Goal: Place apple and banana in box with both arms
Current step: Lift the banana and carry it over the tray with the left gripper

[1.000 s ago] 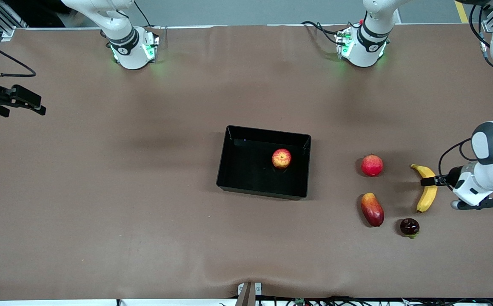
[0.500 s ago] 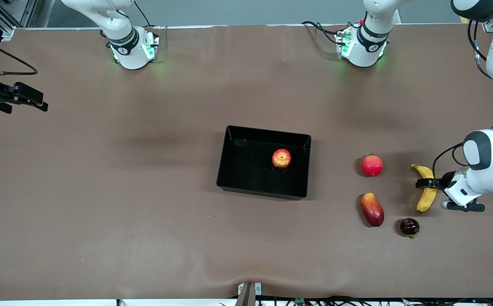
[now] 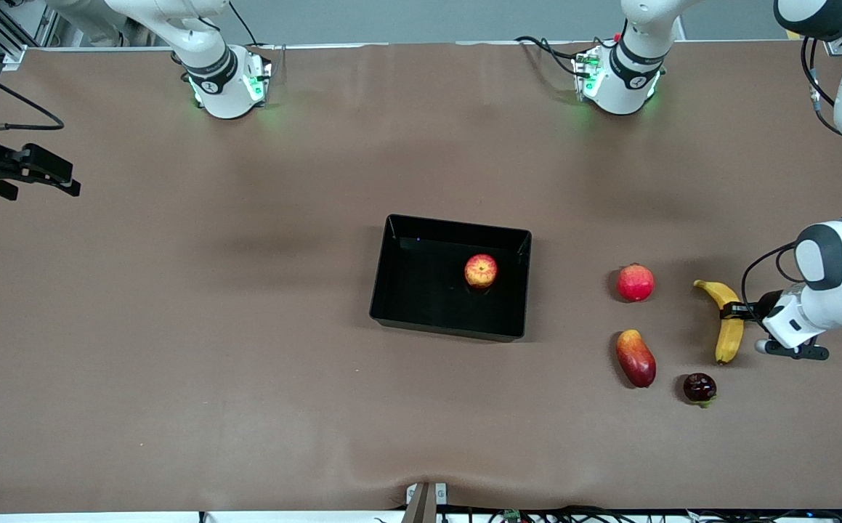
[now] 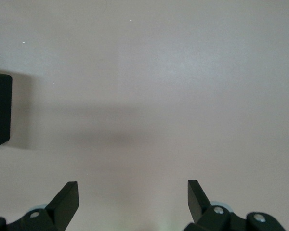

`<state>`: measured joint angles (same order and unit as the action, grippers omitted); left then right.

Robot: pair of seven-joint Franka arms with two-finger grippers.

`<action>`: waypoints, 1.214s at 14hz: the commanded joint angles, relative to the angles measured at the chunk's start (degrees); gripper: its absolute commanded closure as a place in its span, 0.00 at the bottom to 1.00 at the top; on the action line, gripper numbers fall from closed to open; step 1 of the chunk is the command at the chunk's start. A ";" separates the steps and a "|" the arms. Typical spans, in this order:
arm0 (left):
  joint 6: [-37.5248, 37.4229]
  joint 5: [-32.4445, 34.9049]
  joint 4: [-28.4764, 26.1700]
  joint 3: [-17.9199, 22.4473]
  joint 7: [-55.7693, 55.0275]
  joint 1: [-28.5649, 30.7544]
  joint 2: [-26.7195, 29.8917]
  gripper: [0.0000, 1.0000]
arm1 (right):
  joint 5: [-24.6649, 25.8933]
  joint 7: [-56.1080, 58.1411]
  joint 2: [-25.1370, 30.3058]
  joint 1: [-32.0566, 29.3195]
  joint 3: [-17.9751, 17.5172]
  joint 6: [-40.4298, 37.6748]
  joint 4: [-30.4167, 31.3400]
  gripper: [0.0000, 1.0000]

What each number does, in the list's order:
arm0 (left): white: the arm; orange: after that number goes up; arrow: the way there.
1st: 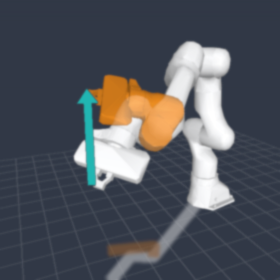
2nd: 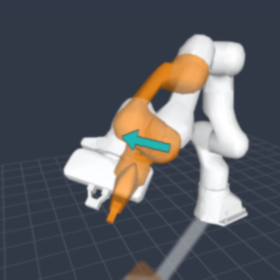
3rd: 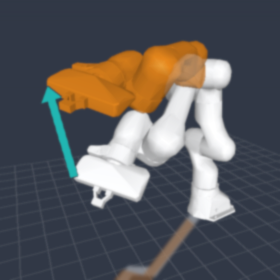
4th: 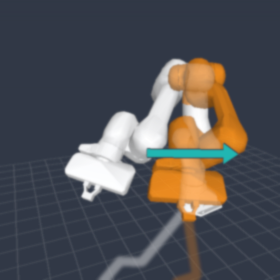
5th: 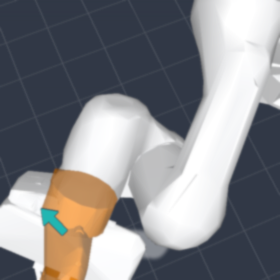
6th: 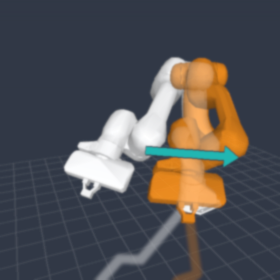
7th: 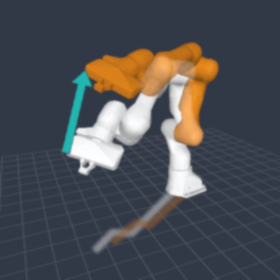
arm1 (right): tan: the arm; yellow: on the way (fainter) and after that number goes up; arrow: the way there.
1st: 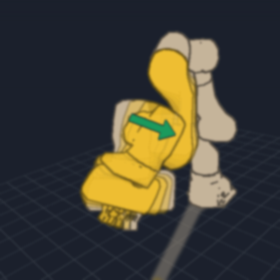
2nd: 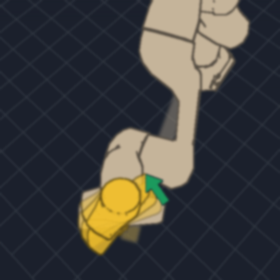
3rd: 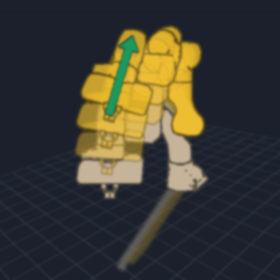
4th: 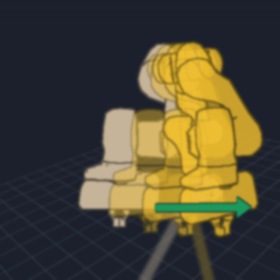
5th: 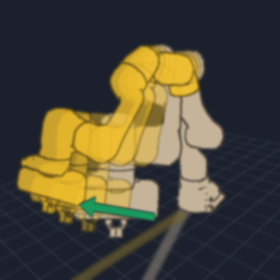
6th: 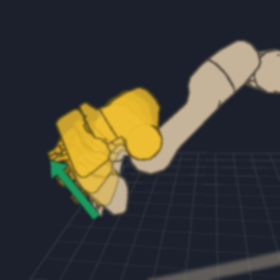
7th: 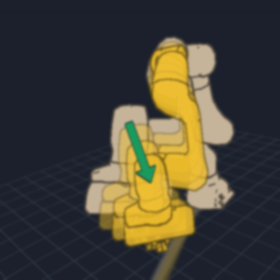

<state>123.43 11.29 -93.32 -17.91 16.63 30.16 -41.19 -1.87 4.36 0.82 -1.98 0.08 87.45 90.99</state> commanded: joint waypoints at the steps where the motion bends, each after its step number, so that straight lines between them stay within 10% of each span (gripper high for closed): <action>1: -8.53 0.66 -0.64 -1.77 -0.01 0.16 7.59 1.00 | 0.55 0.47 0.06 -0.22 -0.34 0.35 -0.11 0.00; 10: -18.58 0.75 -0.64 -22.51 -33.54 -1.15 13.95 1.00 | 0.47 0.47 -0.20 -0.22 -0.43 0.62 -0.03 0.00; 17: -13.58 0.84 1.03 -22.61 -60.18 -19.50 9.47 1.00 | 0.38 0.56 -0.29 0.13 -0.52 -0.09 0.06 0.00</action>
<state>107.85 11.28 -93.87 -40.66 -37.98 14.27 -29.47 -1.87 4.37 0.53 -1.90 -0.15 87.73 91.16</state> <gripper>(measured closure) 0.612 0.000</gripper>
